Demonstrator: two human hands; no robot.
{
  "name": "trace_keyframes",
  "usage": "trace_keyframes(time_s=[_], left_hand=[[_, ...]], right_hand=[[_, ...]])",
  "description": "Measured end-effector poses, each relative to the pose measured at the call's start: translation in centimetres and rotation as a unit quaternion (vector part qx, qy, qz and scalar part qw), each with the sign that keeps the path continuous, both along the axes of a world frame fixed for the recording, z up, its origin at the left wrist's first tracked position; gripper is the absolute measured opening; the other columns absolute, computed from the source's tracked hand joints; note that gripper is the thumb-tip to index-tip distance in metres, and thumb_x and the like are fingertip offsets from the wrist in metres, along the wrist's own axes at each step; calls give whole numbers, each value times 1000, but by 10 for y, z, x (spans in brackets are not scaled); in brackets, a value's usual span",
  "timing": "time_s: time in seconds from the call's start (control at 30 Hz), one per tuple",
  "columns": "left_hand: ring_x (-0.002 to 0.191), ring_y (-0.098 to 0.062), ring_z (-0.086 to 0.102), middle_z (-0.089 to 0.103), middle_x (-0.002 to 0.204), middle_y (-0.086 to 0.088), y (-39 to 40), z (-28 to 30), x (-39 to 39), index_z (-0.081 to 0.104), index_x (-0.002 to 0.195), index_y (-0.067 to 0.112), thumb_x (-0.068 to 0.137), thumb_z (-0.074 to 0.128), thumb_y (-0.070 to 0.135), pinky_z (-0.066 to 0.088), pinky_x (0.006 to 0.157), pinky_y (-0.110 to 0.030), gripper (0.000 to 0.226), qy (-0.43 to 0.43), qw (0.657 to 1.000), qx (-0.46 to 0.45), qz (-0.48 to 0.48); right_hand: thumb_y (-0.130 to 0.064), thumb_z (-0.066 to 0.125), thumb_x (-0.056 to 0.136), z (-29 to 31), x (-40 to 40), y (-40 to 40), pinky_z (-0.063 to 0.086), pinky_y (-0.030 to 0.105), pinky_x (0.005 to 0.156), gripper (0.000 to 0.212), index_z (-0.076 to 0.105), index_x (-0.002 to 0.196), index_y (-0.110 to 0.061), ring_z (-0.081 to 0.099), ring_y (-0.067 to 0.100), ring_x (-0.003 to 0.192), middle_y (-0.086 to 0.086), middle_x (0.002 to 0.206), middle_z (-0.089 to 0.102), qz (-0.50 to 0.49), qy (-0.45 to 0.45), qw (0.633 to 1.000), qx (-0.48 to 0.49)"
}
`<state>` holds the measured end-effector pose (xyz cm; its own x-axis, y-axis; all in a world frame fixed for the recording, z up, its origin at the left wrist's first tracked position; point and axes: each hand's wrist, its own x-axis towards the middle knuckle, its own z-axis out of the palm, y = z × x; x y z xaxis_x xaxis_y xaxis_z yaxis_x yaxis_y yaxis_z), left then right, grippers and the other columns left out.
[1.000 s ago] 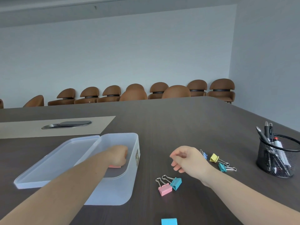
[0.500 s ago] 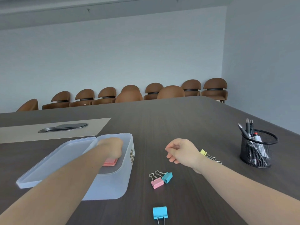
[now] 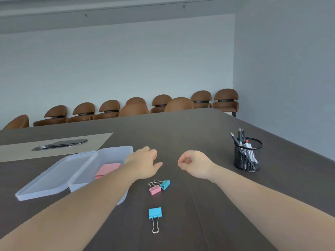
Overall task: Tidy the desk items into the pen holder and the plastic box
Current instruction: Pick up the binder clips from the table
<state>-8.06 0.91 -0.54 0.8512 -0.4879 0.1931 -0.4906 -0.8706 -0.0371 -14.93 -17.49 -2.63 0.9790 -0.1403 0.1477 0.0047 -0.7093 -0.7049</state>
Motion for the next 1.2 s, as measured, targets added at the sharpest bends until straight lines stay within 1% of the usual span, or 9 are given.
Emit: trace_keyframes(time_s=[0.13,0.2,0.4,0.6,0.83,0.93,1.07,1.13,1.2], left_hand=[[136,-27,33,32,148,3,-16,-36,-17,32,142,35,81,32,74,38,105,-44,73,132,988,76,16],[141,-31,25,20,156,2,-17,-53,-19,20,147,38,82,30,74,36,108,-48,76,160,982,101,31],[131,-30,34,36,144,-4,-20,-74,-8,28,145,31,97,23,52,44,100,-44,52,107,990,81,38],[114,-32,46,42,131,-10,-27,-82,7,35,136,21,97,29,33,46,90,-40,42,66,995,69,38],[106,-28,53,47,122,-8,-32,-91,22,45,119,12,99,33,26,48,83,-36,27,9,999,-20,30],[101,-25,52,51,117,-5,-30,-96,23,45,116,14,99,33,24,46,76,-34,23,-20,998,-60,11],[89,-29,55,55,105,-7,-28,-100,23,45,110,11,101,30,25,38,68,-34,22,-53,995,-86,6],[76,-31,51,48,93,-5,-26,-100,23,44,106,11,102,29,27,39,65,-34,22,-46,993,-111,-3],[74,-30,51,45,89,-2,-25,-96,26,45,104,13,102,29,28,42,67,-34,22,-18,991,-136,-8]], right_hand=[[-33,61,86,-21,3,-24,49,31,93,17,66,100,-25,60,15,103,-7,98,65,-25,6,999,-43],[-39,61,86,-28,5,-33,41,37,103,26,63,110,-28,49,16,122,-7,115,64,-44,-6,994,-96],[-59,59,80,-52,14,-50,13,59,114,67,32,139,-44,4,22,148,-7,152,28,-82,42,979,-181],[-74,49,76,-75,31,-59,16,55,116,80,15,145,-49,4,25,149,-1,159,17,-125,45,973,-188],[-72,41,82,-78,61,-65,25,44,112,71,17,145,-49,28,25,141,0,155,26,-114,33,966,-229],[-69,38,86,-78,73,-63,31,43,107,61,26,141,-48,35,23,132,-3,142,42,-96,42,962,-254],[-56,44,90,-78,76,-60,42,40,91,33,45,109,-29,48,24,111,-1,111,54,-76,1,970,-233],[-48,46,93,-80,73,-60,45,37,80,27,38,92,-22,53,26,98,-2,96,53,-69,-19,970,-233],[-44,43,95,-81,71,-59,44,35,70,28,32,87,-20,51,26,83,-2,88,50,-77,-38,966,-242]])
